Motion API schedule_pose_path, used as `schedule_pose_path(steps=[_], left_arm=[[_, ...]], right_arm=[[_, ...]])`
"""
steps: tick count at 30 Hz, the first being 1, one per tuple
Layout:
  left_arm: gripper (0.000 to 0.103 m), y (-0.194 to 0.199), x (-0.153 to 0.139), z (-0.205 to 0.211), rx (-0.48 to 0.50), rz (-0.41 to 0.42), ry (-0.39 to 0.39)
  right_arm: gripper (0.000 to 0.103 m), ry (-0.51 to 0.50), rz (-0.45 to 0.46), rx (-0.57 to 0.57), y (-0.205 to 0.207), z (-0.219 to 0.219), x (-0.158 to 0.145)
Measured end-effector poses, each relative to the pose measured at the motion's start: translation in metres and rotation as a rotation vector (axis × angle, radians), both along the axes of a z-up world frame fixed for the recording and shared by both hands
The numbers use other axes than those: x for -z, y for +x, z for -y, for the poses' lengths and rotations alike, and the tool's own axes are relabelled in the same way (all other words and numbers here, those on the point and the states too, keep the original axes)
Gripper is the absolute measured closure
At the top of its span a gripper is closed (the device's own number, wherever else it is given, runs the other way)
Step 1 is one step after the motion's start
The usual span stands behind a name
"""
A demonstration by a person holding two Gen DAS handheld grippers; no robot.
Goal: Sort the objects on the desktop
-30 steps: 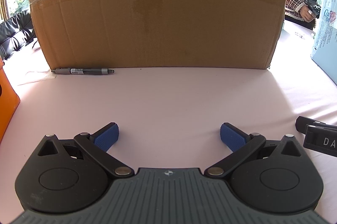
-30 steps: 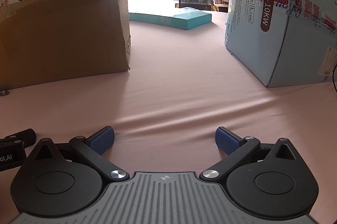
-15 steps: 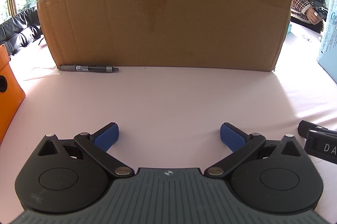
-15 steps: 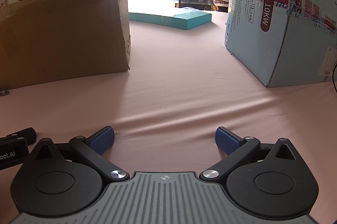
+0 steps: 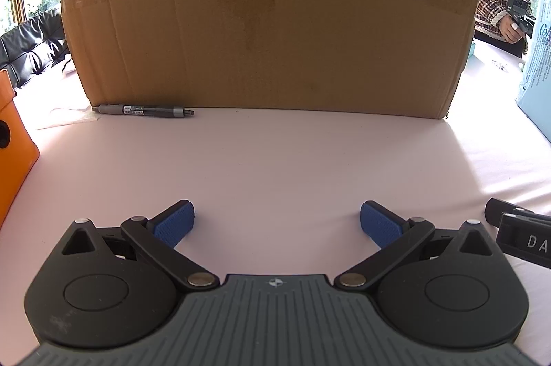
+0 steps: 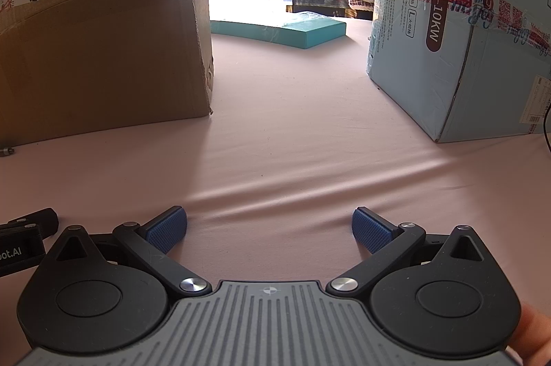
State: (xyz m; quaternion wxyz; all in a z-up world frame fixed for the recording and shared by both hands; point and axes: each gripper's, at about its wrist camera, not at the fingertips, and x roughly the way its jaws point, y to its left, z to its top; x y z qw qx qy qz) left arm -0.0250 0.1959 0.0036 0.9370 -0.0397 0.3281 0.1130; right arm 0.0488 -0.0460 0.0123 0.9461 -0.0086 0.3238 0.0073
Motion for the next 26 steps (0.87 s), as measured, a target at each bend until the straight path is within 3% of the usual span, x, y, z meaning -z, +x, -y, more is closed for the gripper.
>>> schedule_pose_path(steps=[26], left_arm=[[0.0, 0.0005, 0.0006, -0.0009, 0.0, -0.003, 0.003]], right_arm=[[0.0, -0.002, 0.0, 0.001, -0.0005, -0.0003, -0.0015]])
